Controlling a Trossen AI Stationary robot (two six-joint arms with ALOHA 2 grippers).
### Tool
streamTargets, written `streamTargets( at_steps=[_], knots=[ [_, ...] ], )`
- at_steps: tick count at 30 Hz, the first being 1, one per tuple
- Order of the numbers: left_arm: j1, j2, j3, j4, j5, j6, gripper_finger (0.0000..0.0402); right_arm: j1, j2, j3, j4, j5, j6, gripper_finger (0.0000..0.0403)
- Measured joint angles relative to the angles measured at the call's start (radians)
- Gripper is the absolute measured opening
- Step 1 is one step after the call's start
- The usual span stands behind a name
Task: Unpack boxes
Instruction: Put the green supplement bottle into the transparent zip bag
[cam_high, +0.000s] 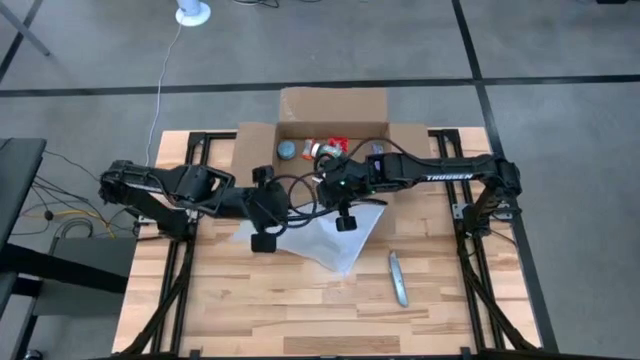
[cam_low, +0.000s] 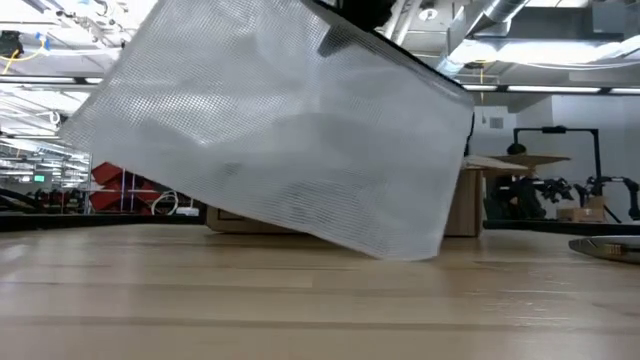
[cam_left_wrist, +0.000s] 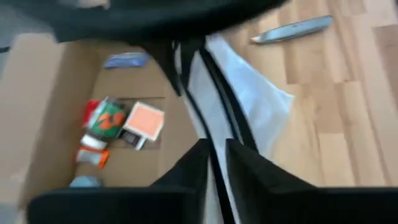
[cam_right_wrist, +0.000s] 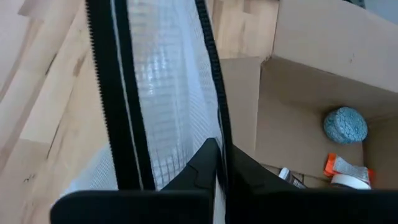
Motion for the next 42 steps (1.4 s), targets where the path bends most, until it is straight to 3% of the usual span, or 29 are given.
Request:
streamTargets(
  at_steps=[5, 11, 16, 25, 35, 39, 42],
  knots=[
    [0.005, 0.0, 0.0, 0.053, -0.017, 0.168, 0.0121, -0.038, 0.0, 0.0, -0.005, 0.001, 0.0, 0.0],
    [0.008, 0.0, 0.0, 0.154, -0.309, 0.333, 0.015, -0.075, 0.0, 0.001, -0.011, 0.002, 0.0, 0.0],
    [0.045, 0.049, 0.002, 0.093, -0.16, 0.293, 0.0153, -0.081, 0.0, 0.001, -0.033, 0.003, -0.021, 0.0],
    [0.122, 0.162, 0.0, 0.056, -0.166, 0.371, 0.0153, -0.079, 0.0, 0.001, -0.034, 0.003, -0.034, 0.0],
    [0.143, 0.107, 0.0, 0.154, -0.164, 0.389, 0.0153, -0.078, -0.003, 0.002, -0.027, 0.002, -0.039, 0.0],
    [0.163, 0.124, -0.019, 0.126, -0.077, 0.347, 0.0153, -0.077, 0.0, 0.001, -0.033, 0.002, -0.039, 0.0],
    [0.161, 0.129, -0.033, 0.135, -0.071, 0.347, 0.0153, -0.079, 0.0, 0.001, -0.03, 0.002, -0.042, 0.0]
  ],
)
